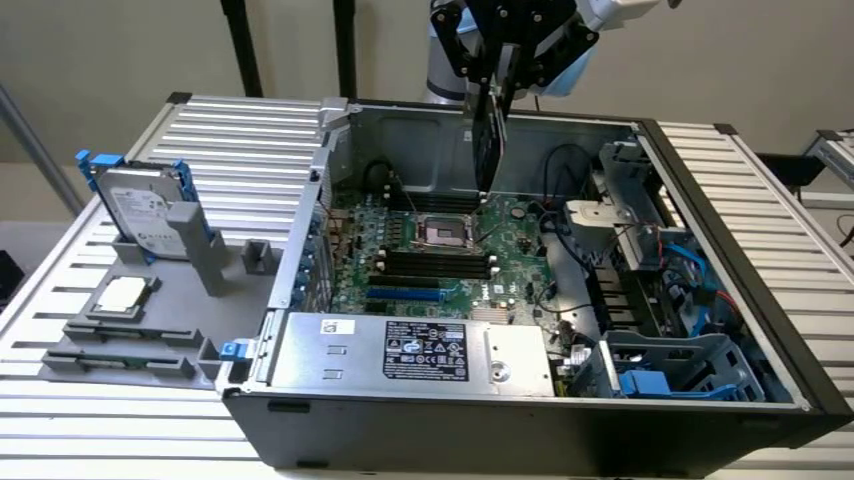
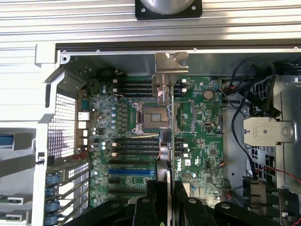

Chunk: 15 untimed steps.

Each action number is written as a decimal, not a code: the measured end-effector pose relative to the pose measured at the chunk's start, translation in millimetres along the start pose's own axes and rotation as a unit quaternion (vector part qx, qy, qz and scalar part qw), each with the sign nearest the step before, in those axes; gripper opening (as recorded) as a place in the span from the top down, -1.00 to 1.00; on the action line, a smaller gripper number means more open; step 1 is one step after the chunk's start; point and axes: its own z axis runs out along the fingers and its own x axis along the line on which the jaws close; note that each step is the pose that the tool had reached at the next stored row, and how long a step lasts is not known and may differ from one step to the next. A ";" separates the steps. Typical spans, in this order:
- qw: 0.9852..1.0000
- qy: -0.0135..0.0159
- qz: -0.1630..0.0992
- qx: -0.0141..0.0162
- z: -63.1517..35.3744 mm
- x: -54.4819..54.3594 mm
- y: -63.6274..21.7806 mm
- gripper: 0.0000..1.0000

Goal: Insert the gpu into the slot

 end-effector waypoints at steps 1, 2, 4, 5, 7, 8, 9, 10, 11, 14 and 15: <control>1.000 0.000 0.000 0.000 0.0 0.0 0.0 0.47; 1.000 0.000 0.000 0.000 -0.3 0.0 0.0 0.47; 1.000 0.000 0.000 0.000 -0.7 0.0 0.1 0.47; 1.000 0.000 0.000 0.000 -0.7 0.0 0.1 0.47; 1.000 0.000 0.000 0.000 -0.8 0.0 0.1 0.47; 1.000 0.000 0.000 0.000 -0.8 0.0 0.1 0.47; 1.000 0.000 0.000 0.000 -1.1 0.0 0.1 0.47; 1.000 0.000 0.000 0.000 -1.5 0.1 0.1 0.47; 1.000 0.000 0.000 0.000 -1.5 0.1 0.1 0.47; 1.000 0.000 0.000 0.000 -1.7 0.1 0.1 0.47; 1.000 0.000 0.000 0.000 -1.7 0.1 0.1 0.47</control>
